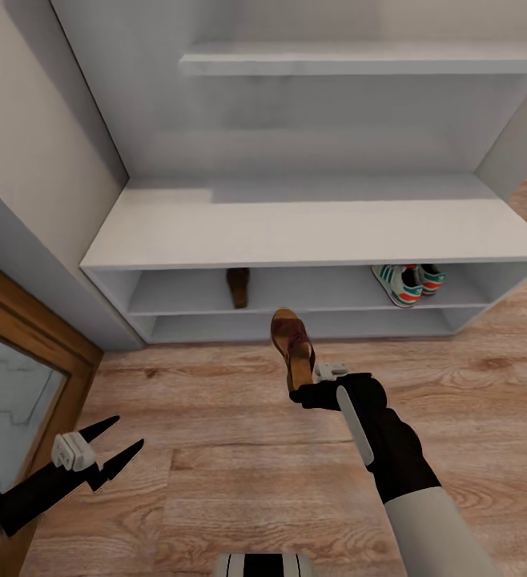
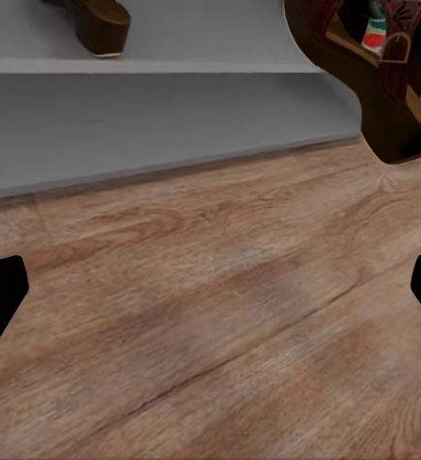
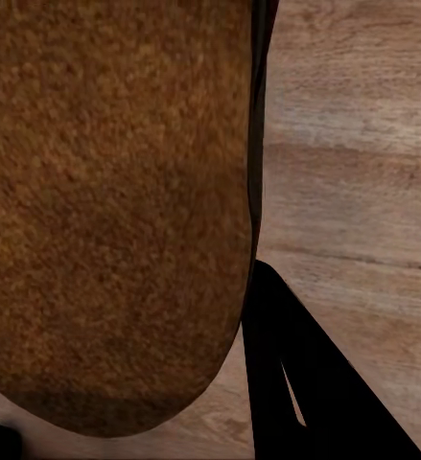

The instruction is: Pick up the two gym shoes and the two sandals from the corridor floor and place them onto the hallstand (shoe rack) in the corridor, making sure they are on the rack and not on the floor. Arrange them so the two gym shoes are next to each other and the two sandals are next to each other.

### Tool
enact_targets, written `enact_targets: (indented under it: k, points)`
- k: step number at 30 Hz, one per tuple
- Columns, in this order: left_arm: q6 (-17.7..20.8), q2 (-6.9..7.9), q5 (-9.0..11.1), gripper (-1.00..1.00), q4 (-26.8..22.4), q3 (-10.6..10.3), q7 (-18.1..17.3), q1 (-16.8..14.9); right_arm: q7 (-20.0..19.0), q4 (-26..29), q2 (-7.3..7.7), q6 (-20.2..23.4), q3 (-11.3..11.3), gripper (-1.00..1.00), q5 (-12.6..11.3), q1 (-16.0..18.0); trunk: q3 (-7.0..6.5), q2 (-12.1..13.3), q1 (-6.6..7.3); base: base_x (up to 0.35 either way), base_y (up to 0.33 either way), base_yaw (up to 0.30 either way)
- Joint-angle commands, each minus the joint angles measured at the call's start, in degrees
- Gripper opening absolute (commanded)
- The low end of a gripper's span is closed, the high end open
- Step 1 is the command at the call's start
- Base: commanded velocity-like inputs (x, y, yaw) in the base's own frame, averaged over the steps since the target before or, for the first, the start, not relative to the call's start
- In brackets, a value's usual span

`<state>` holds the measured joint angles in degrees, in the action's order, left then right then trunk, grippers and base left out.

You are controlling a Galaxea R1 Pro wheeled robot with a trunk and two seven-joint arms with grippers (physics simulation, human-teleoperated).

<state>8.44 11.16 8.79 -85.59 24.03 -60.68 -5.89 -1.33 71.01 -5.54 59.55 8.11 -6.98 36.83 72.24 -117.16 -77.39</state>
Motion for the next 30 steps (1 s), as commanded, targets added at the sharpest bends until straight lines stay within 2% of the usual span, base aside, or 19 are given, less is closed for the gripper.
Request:
enact_targets:
  k: [1, 8, 14, 26, 30]
  points:
    - [0.0, 0.0, 0.0, 1.0, 0.0, 0.02, -0.02, 0.0, 0.02, -0.03, 0.0, 0.01, 0.02, -1.0, -0.05, 0.0, 0.0, 0.0, 0.0, 0.251, 0.186, 0.0]
    - [0.0, 0.0, -0.07, 1.0, -0.01, 0.05, -0.01, 0.0, 0.02, -0.07, 0.0, 0.0, 0.05, -1.0, -0.05, 0.0, 0.0, 0.0, 0.0, 0.228, 0.089, 0.0]
    - [0.0, 0.01, -0.09, 1.0, -0.01, 0.01, 0.03, 0.0, 0.01, -0.09, 0.0, -0.01, 0.06, -1.0, -0.05, 0.0, 0.0, 0.0, 0.0, 0.059, 0.005, 0.0]
    - [0.0, 0.01, -0.09, 1.0, -0.01, -0.04, 0.03, 0.0, 0.02, -0.02, 0.0, -0.04, 0.03, -1.0, 0.05, 0.0, 0.0, 0.0, 0.0, 0.209, -0.107, 0.0]
    - [0.0, 0.0, -0.09, 1.0, -0.01, 0.01, 0.03, 0.0, 0.02, -0.03, 0.0, -0.05, 0.04, -1.0, 1.58, 0.0, 0.0, 0.0, 0.0, 0.04, -0.025, 0.0]
